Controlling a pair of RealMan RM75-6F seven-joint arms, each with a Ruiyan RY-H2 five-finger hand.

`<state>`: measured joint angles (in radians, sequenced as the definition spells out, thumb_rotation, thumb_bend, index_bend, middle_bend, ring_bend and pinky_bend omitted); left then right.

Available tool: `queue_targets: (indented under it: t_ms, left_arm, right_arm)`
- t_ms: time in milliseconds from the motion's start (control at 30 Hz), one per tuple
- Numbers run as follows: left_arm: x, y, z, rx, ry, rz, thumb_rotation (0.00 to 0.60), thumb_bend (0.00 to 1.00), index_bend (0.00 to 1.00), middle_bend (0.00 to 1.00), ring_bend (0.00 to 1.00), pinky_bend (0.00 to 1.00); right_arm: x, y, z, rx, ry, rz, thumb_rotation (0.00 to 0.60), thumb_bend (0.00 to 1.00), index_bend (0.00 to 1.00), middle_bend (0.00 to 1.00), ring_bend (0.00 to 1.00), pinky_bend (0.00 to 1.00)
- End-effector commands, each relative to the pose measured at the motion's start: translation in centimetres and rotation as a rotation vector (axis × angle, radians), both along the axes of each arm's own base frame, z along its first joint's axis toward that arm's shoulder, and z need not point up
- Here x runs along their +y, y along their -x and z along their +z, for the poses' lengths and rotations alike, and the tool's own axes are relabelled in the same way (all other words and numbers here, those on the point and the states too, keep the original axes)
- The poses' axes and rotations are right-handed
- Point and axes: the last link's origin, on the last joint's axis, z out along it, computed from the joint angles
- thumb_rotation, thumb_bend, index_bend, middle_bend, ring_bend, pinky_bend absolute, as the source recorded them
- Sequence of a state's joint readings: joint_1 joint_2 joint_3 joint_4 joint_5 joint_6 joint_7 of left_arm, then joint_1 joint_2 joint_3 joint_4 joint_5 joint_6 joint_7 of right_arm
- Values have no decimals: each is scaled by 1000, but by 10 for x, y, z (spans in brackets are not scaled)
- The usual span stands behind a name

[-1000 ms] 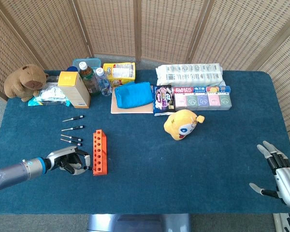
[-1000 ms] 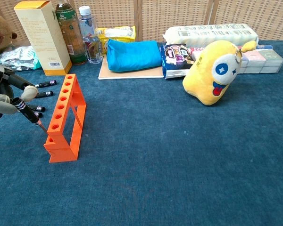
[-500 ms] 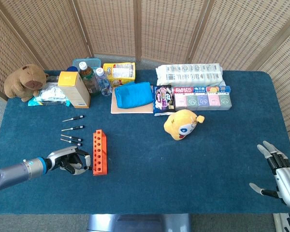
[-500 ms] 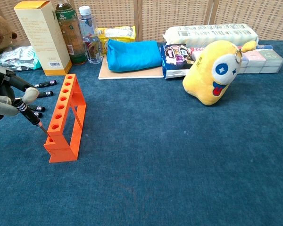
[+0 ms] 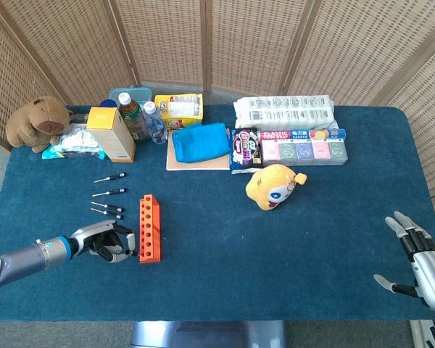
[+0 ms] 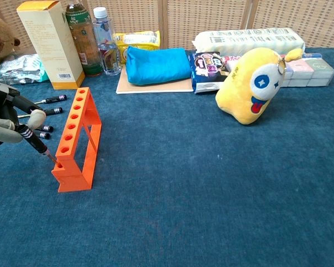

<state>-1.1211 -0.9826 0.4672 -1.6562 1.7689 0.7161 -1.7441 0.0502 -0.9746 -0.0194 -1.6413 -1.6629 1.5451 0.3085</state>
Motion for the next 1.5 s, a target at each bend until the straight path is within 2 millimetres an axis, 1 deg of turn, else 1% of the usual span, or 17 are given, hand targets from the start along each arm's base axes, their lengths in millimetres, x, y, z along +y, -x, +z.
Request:
queue_targets:
  t_ms: [33,233,667,1033,1367,1433,1500]
  left_arm:
    - [0,0,-3,6,1,0,600,412,587,1000,1000,1000]
    - [1,2,-8,28,-2,-5,600,411,587,1000,1000,1000]
    - [1,-1,-14,85,-5,-23,600,413,587,1000,1000,1000]
    - [2,-2,-11,133,-27,-47,600,416,588,1000,1000,1000]
    - [2,-1,-15,171,-36,-51,600,418,588,1000,1000,1000]
    - [2,-1,-15,174,-37,-52,600,418,574,1000,1000,1000]
    - [2,-2,-15,177,-40,-56,600,419,525,1000,1000,1000]
  right_arm:
    - [0,0,0,0,0,-1,600,27,19,0,14,99]
    - [0,0,1,-2,1,-2,600,26,19,0,14,99]
    - [0,0,2,-8,2,-1,600,27,19,0,19,99]
    - [0,0,3,-12,2,-3,600,27,19,0,19,100]
    - [0,0,3,-14,2,-7,600,27,19,0,21,100]
    - [0,0,3,-15,2,-8,600,27,19,0,21,101]
    - [0,0,3,-15,1,-8,600,27,19,0,21,101]
